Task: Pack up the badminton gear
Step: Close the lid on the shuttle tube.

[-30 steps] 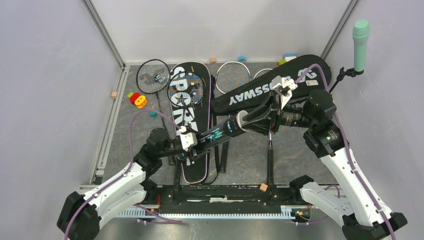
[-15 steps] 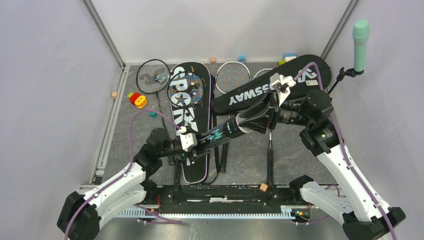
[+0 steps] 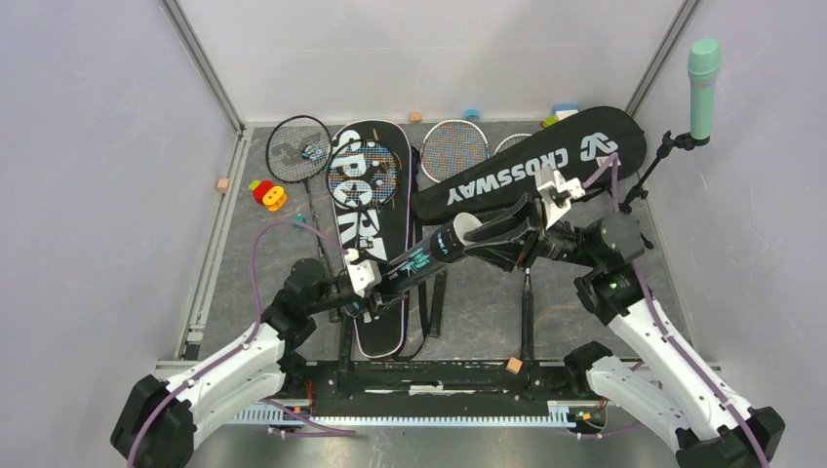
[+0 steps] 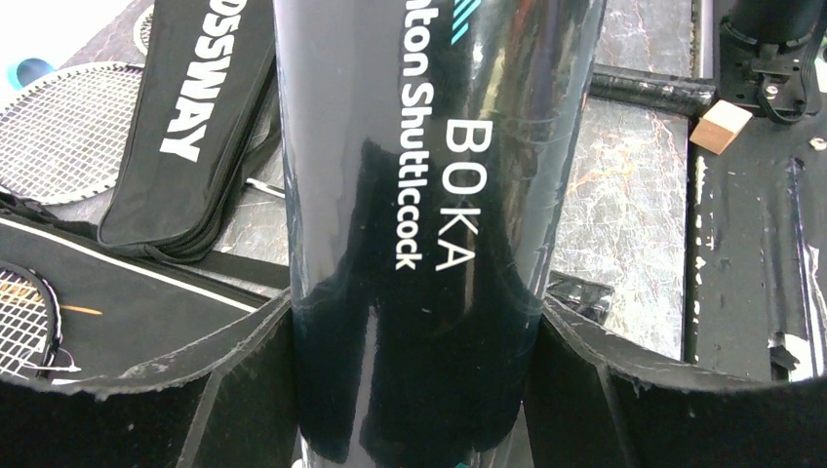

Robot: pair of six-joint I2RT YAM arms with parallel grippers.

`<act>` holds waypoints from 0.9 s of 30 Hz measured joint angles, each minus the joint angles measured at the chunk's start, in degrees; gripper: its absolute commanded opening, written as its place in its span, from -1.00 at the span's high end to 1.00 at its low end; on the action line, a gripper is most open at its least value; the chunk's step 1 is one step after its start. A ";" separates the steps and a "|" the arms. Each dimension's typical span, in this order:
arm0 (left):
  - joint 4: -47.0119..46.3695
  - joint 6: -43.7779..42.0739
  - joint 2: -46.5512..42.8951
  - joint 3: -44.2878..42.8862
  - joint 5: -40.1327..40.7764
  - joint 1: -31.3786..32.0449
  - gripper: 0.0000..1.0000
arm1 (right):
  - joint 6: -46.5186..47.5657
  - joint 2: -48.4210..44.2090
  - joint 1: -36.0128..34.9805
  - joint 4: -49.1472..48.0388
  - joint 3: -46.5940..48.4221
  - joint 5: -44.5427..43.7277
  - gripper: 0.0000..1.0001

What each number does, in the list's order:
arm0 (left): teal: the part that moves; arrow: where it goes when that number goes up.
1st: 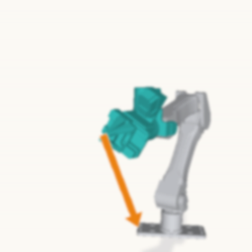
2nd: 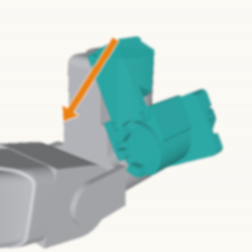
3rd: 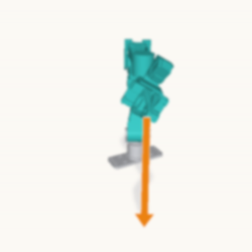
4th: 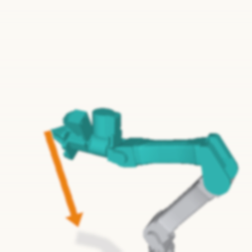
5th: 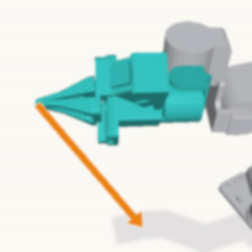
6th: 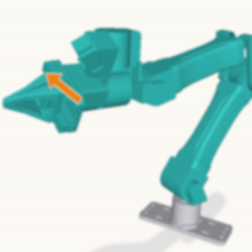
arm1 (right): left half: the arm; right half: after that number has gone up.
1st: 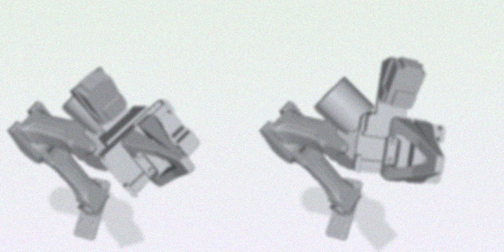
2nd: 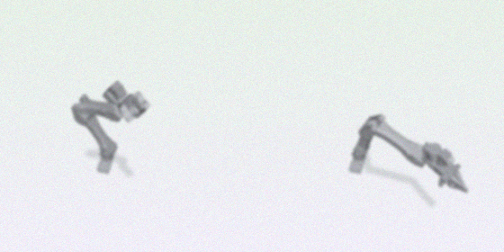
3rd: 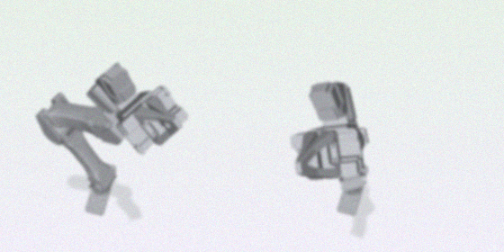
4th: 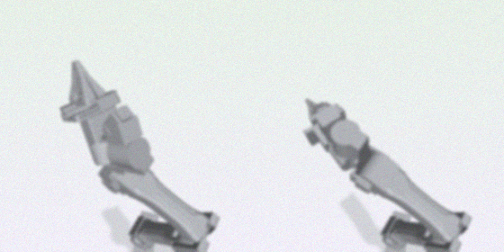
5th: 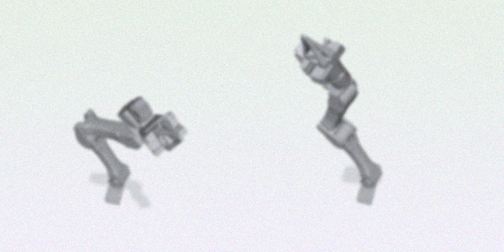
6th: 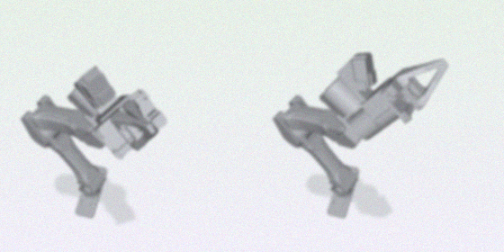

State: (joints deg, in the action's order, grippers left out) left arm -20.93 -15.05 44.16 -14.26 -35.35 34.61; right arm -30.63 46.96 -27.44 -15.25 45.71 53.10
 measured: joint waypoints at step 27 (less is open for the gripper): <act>-16.22 9.46 -8.41 5.55 9.90 0.02 0.75 | 4.79 10.47 -6.78 -5.09 14.21 -11.52 -0.96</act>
State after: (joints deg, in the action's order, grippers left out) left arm -37.15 -5.58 35.75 -8.71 -25.45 34.63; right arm -25.85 57.43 -34.22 -20.34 59.92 41.58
